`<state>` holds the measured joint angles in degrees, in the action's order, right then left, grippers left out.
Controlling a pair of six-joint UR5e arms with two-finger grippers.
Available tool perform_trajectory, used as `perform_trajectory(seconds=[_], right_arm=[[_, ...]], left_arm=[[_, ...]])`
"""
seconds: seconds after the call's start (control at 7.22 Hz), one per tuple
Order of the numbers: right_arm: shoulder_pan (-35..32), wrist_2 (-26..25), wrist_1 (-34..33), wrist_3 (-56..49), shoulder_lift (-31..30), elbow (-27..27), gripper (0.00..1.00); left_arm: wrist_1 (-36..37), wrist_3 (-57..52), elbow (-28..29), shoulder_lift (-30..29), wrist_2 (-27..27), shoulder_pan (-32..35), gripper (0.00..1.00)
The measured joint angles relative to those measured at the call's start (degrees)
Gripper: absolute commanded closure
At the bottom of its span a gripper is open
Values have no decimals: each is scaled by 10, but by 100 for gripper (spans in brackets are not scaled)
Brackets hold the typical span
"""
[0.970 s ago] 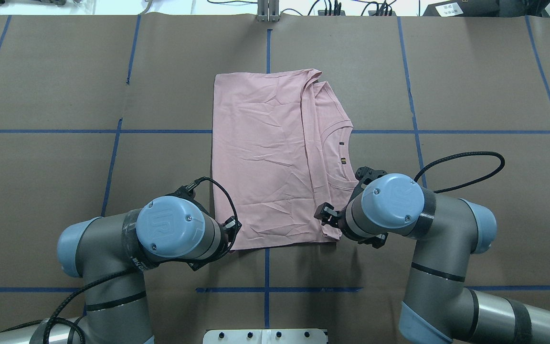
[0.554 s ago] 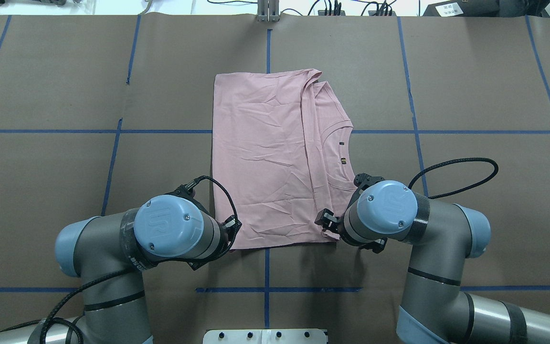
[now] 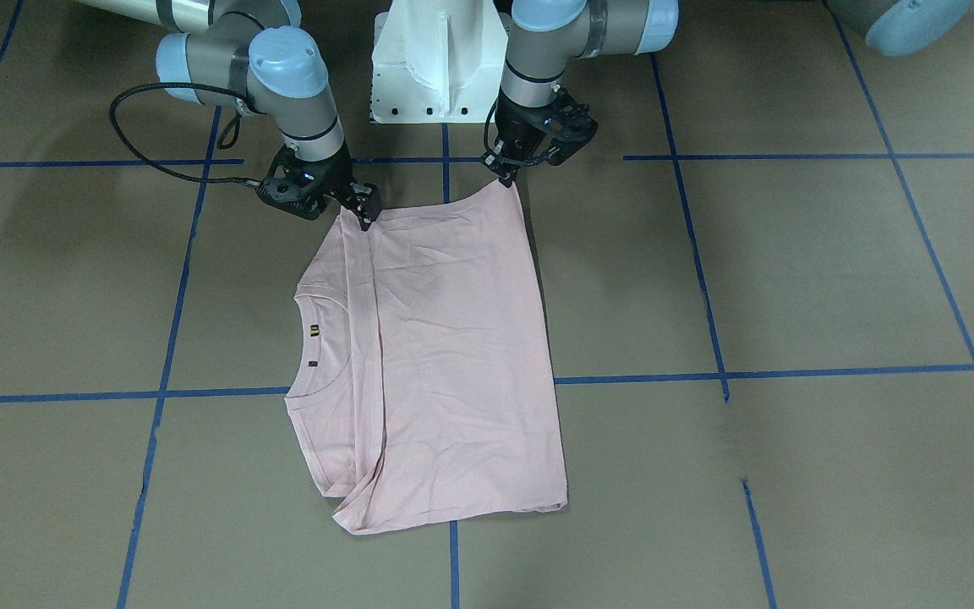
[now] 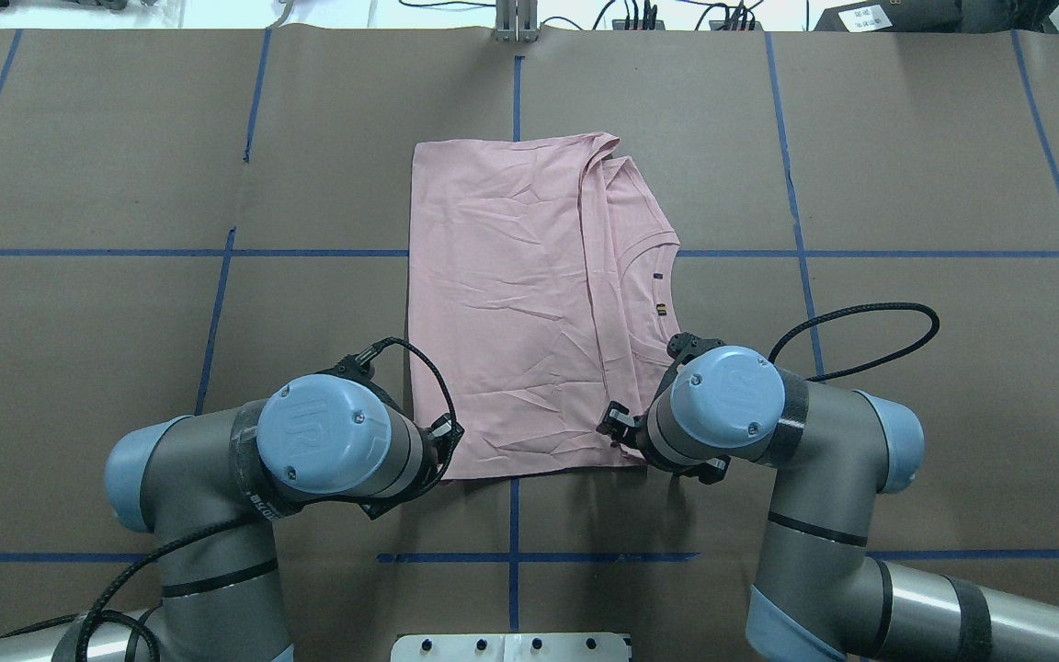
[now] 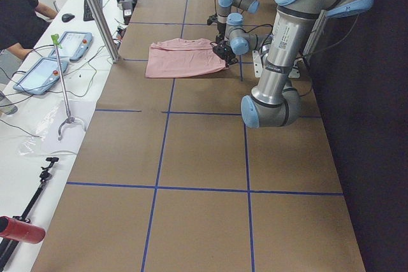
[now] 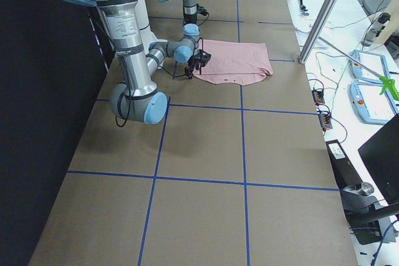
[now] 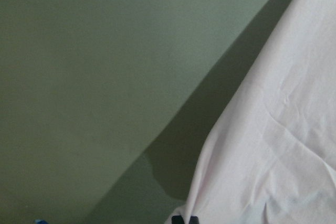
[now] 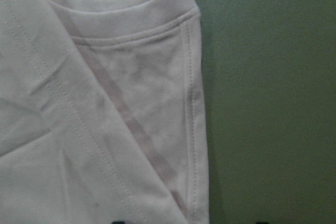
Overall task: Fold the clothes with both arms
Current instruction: 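Grasp the near edge of the shirt with both grippers and lift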
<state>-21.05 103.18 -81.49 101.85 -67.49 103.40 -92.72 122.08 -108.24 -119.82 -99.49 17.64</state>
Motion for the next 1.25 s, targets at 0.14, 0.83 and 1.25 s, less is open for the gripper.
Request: perform_trajectory(seconds=[0.14, 0.83, 1.25], right_arm=[[-1, 0, 0, 0, 3, -2, 12], [-9, 2, -6, -1, -1, 1, 54], [-9, 3, -6, -2, 0, 1, 100]], left_arm=[[0, 0, 0, -1, 0, 0, 100], [-1, 0, 1, -2, 0, -1, 100], [-1, 0, 1, -1, 0, -1, 100]])
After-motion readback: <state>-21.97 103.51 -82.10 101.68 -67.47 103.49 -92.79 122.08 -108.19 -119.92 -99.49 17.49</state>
